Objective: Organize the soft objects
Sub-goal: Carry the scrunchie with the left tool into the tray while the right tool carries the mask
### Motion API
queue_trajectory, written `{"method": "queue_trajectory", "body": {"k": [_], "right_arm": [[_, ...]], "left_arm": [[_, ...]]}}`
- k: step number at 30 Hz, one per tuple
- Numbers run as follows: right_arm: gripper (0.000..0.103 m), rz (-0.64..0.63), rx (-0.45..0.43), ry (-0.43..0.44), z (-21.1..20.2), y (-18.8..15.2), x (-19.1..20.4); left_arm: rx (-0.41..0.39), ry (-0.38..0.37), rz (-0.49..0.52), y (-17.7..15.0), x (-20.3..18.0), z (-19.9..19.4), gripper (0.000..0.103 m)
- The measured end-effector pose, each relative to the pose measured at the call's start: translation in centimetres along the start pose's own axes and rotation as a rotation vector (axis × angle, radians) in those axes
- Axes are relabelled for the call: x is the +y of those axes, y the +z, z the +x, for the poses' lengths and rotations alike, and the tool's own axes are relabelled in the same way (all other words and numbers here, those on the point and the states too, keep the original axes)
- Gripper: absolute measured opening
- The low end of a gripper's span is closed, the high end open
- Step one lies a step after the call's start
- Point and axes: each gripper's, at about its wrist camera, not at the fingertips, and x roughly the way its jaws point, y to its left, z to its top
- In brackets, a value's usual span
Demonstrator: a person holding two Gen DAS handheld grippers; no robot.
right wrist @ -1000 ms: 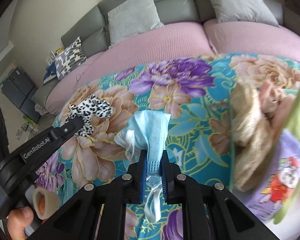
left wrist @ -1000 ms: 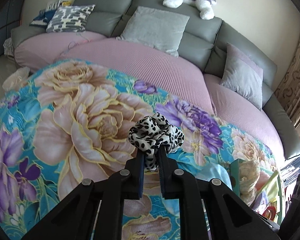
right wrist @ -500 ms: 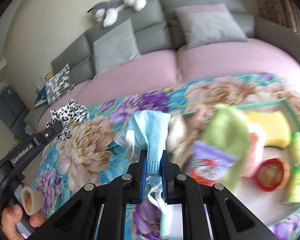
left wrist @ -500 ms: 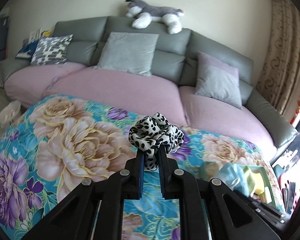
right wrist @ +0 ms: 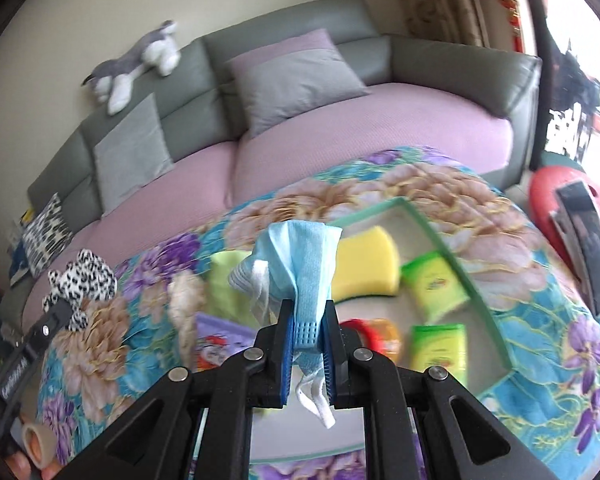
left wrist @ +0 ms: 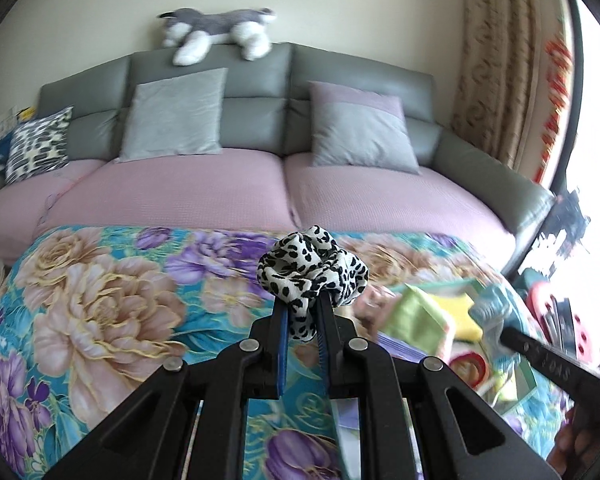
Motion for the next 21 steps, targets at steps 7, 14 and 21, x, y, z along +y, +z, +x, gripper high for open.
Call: {"method": "queue_trajectory", "body": {"k": [7,14,21], "right_arm": [[0.013,0.037,-0.005,-0.048,-0.7,-0.1,-2.4],[0.014,-0.001,0.068,-0.009,1.1,-1.4,-1.3],[0.014,-0.045,0.142,0.02,3.1,-2.7,0.1]], "left_arm": [[0.056,-0.087,0.12,-1.9,-5.3,0.4,0.013],[0.166,-0.133,0.21,-5.0,-9.2,2.1,0.013],[0.281,-0.129,0.22,-7.3,-9.6,3.9,0.014]]}}
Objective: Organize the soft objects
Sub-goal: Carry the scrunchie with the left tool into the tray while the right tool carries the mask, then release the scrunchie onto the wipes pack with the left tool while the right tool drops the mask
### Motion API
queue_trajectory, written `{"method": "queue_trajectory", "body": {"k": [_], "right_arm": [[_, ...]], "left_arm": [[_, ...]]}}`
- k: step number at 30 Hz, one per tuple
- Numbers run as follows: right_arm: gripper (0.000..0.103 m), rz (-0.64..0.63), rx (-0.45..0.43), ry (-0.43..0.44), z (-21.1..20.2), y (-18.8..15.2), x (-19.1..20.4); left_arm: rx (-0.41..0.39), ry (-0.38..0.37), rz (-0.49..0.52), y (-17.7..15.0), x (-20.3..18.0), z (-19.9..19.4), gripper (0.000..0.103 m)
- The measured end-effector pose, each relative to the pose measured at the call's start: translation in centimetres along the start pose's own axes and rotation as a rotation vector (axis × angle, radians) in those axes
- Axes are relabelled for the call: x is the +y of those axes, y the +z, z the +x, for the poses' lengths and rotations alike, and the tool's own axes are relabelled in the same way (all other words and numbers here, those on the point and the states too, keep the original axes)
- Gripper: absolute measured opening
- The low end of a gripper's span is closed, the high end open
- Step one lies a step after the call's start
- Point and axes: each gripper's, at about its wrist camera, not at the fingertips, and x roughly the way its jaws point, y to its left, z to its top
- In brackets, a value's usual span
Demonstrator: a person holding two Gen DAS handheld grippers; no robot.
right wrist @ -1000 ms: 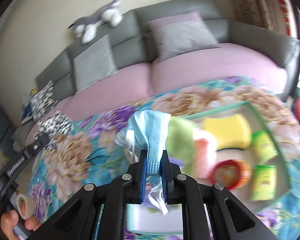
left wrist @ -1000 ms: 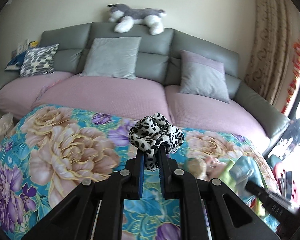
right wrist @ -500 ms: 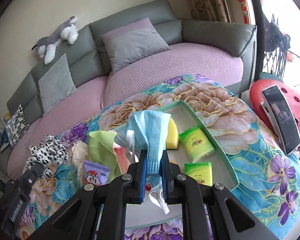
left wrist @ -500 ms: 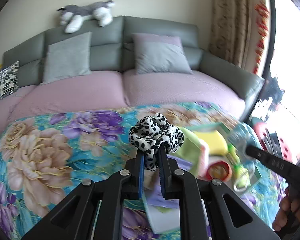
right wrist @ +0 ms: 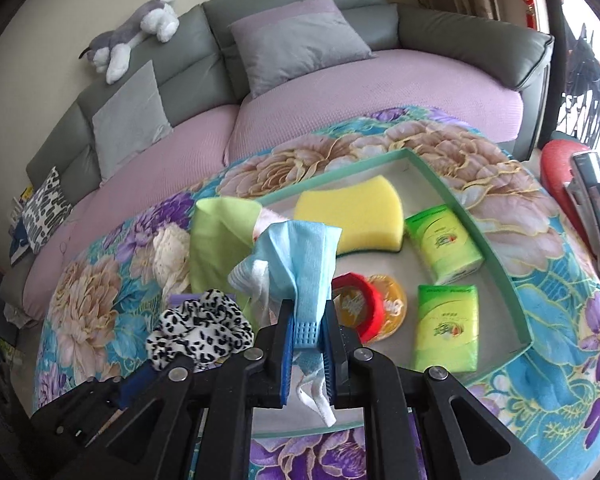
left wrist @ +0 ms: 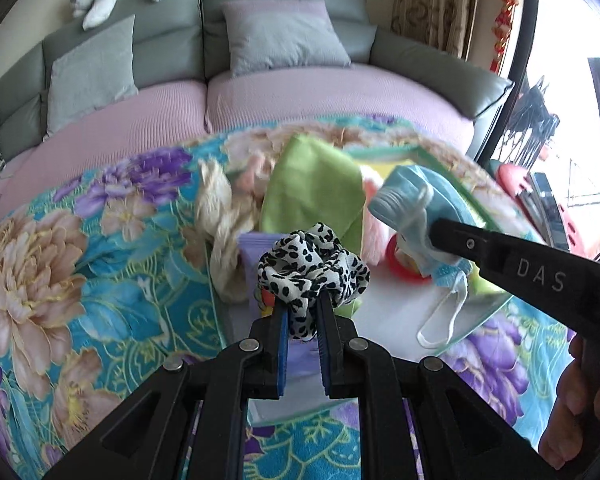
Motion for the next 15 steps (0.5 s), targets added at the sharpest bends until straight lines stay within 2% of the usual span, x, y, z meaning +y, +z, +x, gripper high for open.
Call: {"method": "queue_trajectory", "body": {"k": [5,15], "right_arm": [[0.014,-0.019,0.044,0.005,1.4,-0.5,0.6],[0.015,-0.031,0.103,0.002,3.5,-1.1,1.0]], "left_arm": [[0.066,0.0,-0.023,-0.9,0.4,1.6,0.014],[0.099,-0.007,-0.045,-1.4,1.0,3.0,0.014]]}}
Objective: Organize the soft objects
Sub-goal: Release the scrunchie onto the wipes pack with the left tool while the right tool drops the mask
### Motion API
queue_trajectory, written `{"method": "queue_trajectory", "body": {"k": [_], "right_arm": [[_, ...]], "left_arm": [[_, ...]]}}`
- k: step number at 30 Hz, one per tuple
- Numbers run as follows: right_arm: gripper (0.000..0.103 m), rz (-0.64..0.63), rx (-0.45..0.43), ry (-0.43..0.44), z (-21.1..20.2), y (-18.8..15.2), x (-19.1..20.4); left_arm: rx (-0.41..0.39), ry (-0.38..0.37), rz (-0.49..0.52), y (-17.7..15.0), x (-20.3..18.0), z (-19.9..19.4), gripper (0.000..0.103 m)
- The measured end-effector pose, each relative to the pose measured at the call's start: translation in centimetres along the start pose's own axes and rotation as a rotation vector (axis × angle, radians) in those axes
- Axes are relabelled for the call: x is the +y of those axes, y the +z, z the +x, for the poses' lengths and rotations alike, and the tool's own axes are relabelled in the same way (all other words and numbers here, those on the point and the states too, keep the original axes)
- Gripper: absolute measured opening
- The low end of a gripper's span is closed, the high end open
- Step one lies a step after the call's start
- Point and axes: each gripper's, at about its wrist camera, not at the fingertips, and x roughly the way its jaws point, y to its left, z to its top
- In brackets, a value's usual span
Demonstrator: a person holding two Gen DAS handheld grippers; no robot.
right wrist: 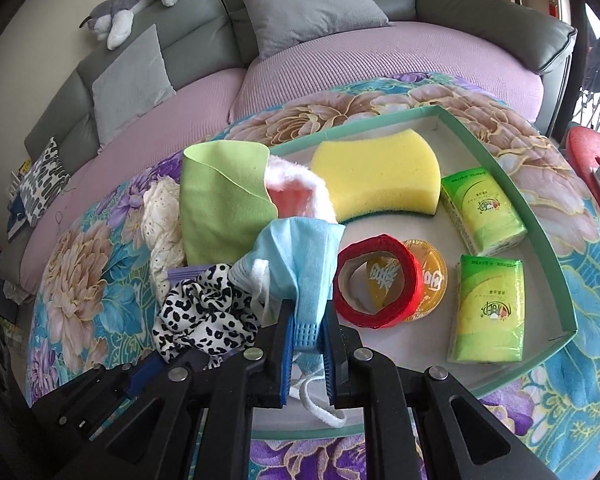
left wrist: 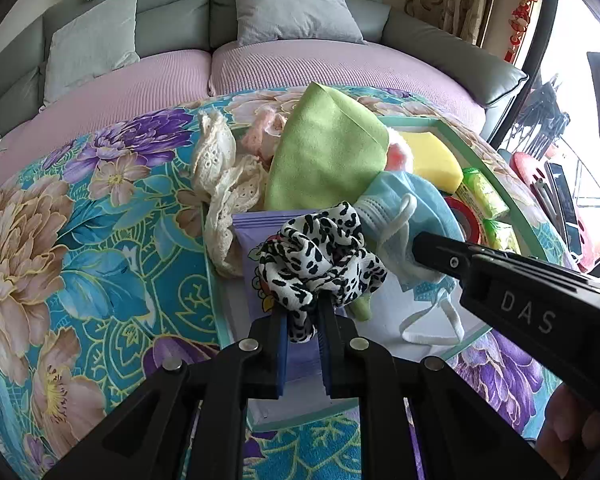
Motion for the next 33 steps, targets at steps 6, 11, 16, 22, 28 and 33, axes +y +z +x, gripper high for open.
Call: {"method": "queue_trajectory", "body": {"k": [6,11,16,22,28,33], "right_arm": [[0.017,0.003,0.009,-0.005,0.1,0.0,-0.1],[0.018,0.01,-0.004,-0.011,-0.7,0.3,-0.3],[0.031,0.02,-0.01,-0.015,-1.5,0.6,-0.5],[0.048,0.016,-0.045,-0.021,-2.7,1.0,-0.4],[0.048,0.009,-0.073,-0.043,-3.8,1.2,-0.5],[0.048,-0.003,-0.085,-0.055,-4.4,1.3,-0.4]], "left_arm": [[0.008,-0.003,-0.011,0.0,0.2,0.5,0.017],[0.013,-0.007,-0.016,0.2,0.4,0.2,0.021],[0.02,-0.008,-0.009,0.3,0.5,-0.1,0.032],[0.012,0.0,0.019,0.5,0.4,-1.2,0.04],[-0.018,0.003,0.036,0.8,0.4,-2.8,0.04],[-0.068,0.01,0.012,1.3,1.3,-4.6,0.041]]}}
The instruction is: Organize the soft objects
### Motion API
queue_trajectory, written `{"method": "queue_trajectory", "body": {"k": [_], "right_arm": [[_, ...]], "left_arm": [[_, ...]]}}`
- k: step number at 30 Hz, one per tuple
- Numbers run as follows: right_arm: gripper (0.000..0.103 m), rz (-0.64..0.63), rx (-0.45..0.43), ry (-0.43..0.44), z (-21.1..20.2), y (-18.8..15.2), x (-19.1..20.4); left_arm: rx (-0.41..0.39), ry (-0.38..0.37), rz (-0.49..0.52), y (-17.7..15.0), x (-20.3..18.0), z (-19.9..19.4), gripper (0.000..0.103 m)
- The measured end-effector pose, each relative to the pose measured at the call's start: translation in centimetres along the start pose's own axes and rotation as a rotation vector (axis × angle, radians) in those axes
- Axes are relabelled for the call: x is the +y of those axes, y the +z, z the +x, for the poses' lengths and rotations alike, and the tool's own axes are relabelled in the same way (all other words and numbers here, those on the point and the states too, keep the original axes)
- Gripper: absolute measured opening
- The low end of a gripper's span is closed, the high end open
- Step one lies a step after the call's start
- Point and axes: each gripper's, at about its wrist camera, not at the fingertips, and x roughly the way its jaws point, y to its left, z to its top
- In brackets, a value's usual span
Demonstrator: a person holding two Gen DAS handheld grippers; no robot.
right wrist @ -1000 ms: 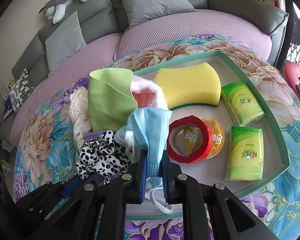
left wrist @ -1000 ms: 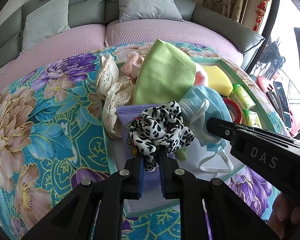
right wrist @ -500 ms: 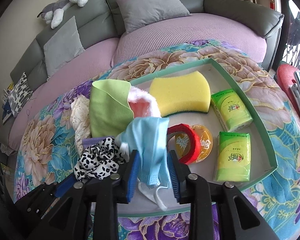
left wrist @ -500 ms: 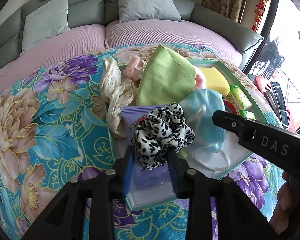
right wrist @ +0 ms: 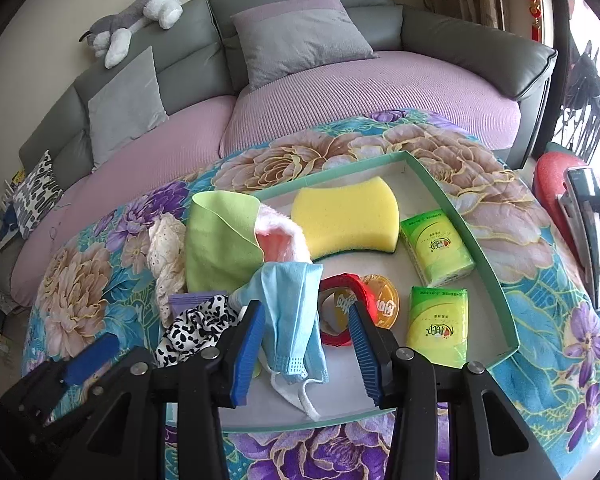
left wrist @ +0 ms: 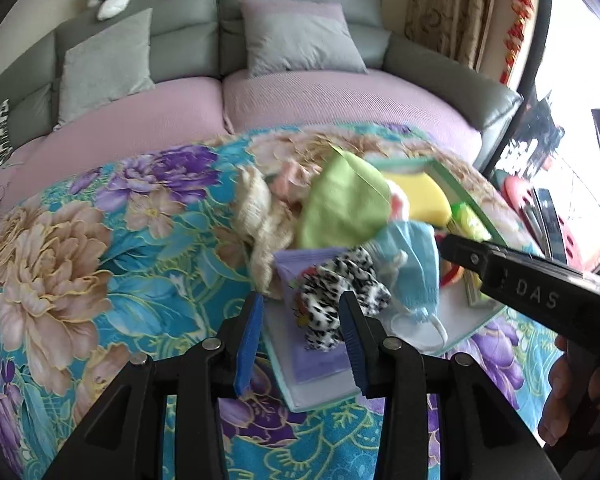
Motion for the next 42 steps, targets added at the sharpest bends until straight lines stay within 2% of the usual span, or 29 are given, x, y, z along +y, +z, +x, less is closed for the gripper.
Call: {"method": "queue_trajectory", "body": {"k": [4,9,10,11,12,14,15,16,17,18,19,22,26,33,42], "right_arm": [[0.047,-0.03,0.018,-0.014,0.4,-0.1,0.5],[0.048,-0.072,0.027,-0.035,0.8,-0.3,1.2],[0.052,-0.085,0.028,-0.042,0.9,-0.3,1.4],[0.058,-0.095,0.029,-0.048,0.9,-0.4,1.6],[0.059,-0.106,0.029,-0.051,0.9,-0.4,1.8],[0.069,-0.118,0.03,-0.054,1.1,-0.5,2.0],[0.073,-0.119,0.03,-0.057,1.2,-0.5,2.0],[0.082,-0.117,0.029,-0.062,1.2,-0.5,2.0],[0.091,-0.115,0.029,-0.071,1.3,-0.6,1.9],[0.096,-0.115,0.032,-0.082,1.3,-0.6,1.9],[0.103,-0.12,0.035,-0.093,1.4,-0.6,1.8],[0.103,-0.134,0.044,-0.12,1.7,-0.7,1.9],[0.103,-0.157,0.06,-0.115,2.0,-0.9,2.3],[0.103,-0.214,0.09,-0.112,2.0,-1.3,3.4],[0.103,-0.217,0.096,-0.124,1.1,-2.2,3.7]], "left_arm": [[-0.022,0.025,-0.052,0.2,1.7,-0.5,0.042],[0.003,0.098,-0.131,0.0,4.4,0.3,0.042],[0.004,0.109,-0.15,0.0,4.9,0.5,0.042],[0.006,0.117,-0.166,-0.2,5.4,0.5,0.047],[0.009,0.129,-0.191,-0.3,6.0,0.6,0.068],[0.017,0.164,-0.241,-0.5,7.1,0.8,0.087],[0.015,0.189,-0.262,-0.6,7.7,0.9,0.087],[0.006,0.219,-0.274,-0.7,8.2,0.8,0.087],[0.0,0.243,-0.279,-0.8,8.6,0.8,0.09],[-0.003,0.272,-0.285,-0.9,8.9,0.8,0.095],[-0.001,0.303,-0.292,-1.0,9.3,1.0,0.095],[0.011,0.361,-0.309,-1.3,10.2,1.3,0.095],[0.013,0.392,-0.333,-1.6,10.9,1.2,0.095],[0.023,0.372,-0.334,-1.6,11.0,1.5,0.095],[0.039,0.356,-0.314,-1.4,9.9,1.1,0.095]]}}
